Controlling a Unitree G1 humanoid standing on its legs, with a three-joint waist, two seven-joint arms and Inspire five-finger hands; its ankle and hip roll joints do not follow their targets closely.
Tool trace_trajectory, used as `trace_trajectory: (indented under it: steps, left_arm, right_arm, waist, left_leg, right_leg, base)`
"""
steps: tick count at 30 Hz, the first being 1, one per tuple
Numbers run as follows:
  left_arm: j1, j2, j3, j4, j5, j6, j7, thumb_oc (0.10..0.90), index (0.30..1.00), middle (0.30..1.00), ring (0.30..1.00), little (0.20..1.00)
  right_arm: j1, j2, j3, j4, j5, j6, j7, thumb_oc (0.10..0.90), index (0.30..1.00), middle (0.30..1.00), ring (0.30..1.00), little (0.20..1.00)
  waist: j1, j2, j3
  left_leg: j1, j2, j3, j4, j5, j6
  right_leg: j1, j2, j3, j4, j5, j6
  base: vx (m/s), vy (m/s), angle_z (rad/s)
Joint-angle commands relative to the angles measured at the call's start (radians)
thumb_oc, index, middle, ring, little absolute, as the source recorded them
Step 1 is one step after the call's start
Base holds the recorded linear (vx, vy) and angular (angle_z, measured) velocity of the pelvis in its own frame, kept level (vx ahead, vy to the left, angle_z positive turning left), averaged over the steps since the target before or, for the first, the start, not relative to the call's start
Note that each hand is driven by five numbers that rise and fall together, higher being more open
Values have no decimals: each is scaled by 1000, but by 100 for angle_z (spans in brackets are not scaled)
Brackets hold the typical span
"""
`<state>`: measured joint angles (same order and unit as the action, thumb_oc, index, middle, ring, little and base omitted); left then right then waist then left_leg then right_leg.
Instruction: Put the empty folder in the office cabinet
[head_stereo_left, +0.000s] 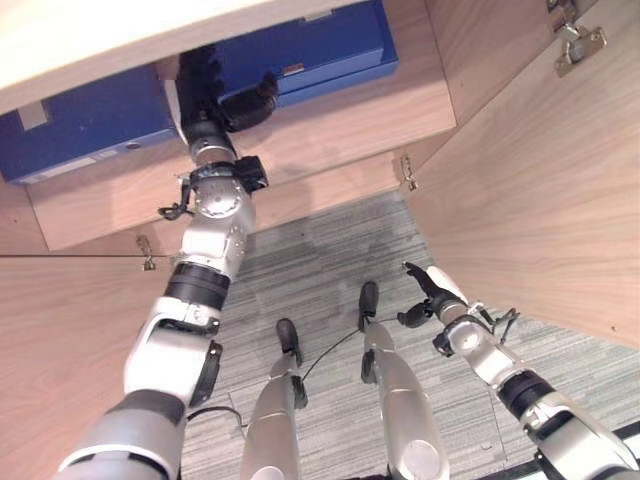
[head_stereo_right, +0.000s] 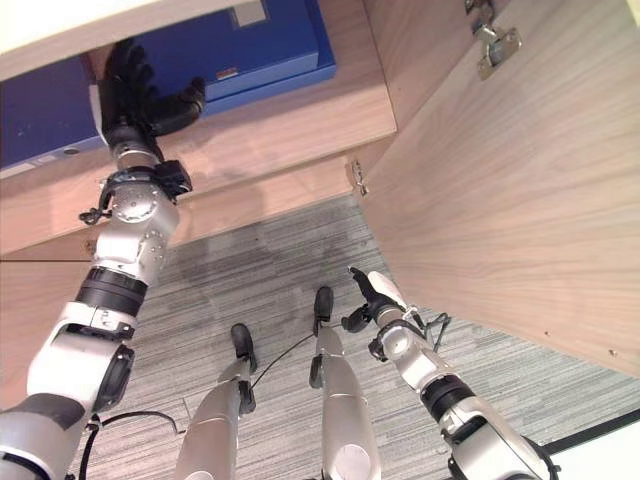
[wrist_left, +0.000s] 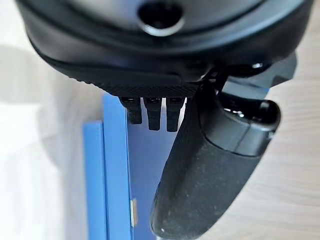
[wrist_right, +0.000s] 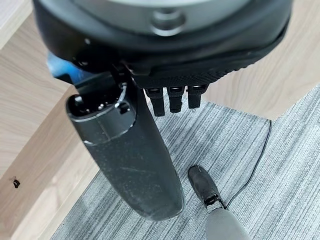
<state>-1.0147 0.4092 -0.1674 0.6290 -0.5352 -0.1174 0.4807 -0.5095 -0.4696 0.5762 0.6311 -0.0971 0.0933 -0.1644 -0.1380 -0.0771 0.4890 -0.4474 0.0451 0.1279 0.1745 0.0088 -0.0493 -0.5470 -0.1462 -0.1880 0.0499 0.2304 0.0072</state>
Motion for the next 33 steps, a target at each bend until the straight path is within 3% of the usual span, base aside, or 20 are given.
trace_trajectory:
  steps: [1, 5, 9, 28, 33]
  left_arm:
    - [-125, 17, -16, 68, -69, -67, -47, 800, 900, 900, 900, 900]
    - [-152, -14, -17, 160, -197, -55, -78, 800, 900, 900, 900, 900]
    - [-166, -31, -31, 200, -232, -43, -96, 800, 900, 900, 900, 900]
    - [-326, -174, -197, 122, -193, -51, -135, 800, 900, 900, 900, 900]
    - [-290, -140, -187, 82, -150, -57, -121, 800, 900, 900, 900, 900]
  right_arm:
    - [53, -52, 8, -63, 1, -14, -12, 800, 900, 900, 900, 900]
    - [54, -69, 9, -91, 3, -6, -15, 800, 900, 900, 900, 900]
    - [54, -82, 11, -101, 7, -3, -19, 800, 900, 900, 900, 900]
    - [80, -118, -13, -141, 23, -17, -28, 800, 900, 900, 900, 900]
    - [103, -119, -27, -141, 6, -12, -21, 800, 900, 900, 900, 900]
  waist:
    - [13, 7, -84]
    - [8, 8, -78]
    - [3, 11, -79]
    - [-28, 8, -71]
    - [-19, 13, -70]
  left_leg:
    - [-65, 32, -51, 120, -167, -8]
    - [-78, 34, -51, 129, -166, -7]
    - [-81, 34, -50, 129, -164, -8]
    - [-113, 27, -52, 139, -161, -3]
    - [-119, 24, -54, 145, -163, 0]
  right_leg:
    - [-6, 10, 21, 79, -158, 100]
    - [-14, 10, 24, 83, -157, 100]
    - [-17, 11, 26, 84, -157, 100]
    - [-47, 11, 40, 98, -158, 98]
    - [-50, 6, 41, 106, -162, 98]
  base:
    - [96, 1, -2]
    - [0, 0, 0]
    - [0, 0, 0]
    - [0, 0, 0]
    - [6, 1, 1]
